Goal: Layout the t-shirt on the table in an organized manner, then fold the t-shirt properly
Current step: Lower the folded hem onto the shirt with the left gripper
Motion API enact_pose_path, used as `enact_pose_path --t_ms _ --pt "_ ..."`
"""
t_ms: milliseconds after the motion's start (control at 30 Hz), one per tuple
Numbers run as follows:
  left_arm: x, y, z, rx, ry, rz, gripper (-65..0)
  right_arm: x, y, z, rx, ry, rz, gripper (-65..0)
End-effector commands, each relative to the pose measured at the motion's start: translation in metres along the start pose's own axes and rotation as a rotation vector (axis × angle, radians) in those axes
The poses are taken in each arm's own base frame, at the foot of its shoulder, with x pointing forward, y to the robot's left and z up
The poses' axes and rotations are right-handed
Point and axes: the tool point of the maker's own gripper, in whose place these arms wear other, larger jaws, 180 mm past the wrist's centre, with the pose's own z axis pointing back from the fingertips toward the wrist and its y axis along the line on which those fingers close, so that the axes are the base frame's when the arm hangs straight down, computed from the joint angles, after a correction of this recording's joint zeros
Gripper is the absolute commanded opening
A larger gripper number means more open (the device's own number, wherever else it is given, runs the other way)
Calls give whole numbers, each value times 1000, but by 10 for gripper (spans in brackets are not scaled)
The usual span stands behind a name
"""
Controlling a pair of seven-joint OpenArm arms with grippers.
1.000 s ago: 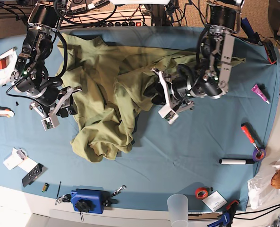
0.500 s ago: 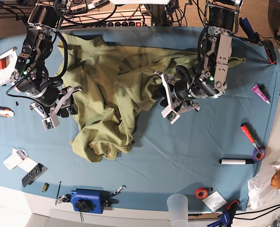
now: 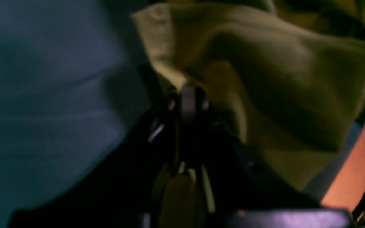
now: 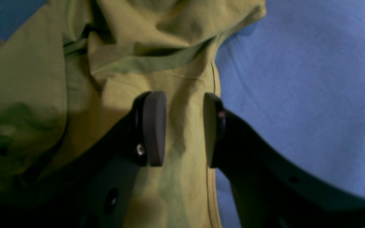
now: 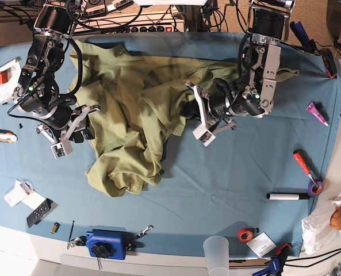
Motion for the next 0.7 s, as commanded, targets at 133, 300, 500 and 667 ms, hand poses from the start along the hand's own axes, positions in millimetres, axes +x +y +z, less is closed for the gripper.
enact_pose_path --t_ms 133,300,500,667 --pt "29 0 2 -6 -77 -15 -650 14 -5 5 -13 -45 19 -448" --pt "48 14 6 44 -76 -5 -650 14 -5 5 -13 -45 19 -448" --pt "64 24 11 65 -45 -54 -650 14 -5 5 -13 -45 19 -448" --pt "64 27 13 74 1 -70 -650 14 -5 5 -13 -43 20 -448"
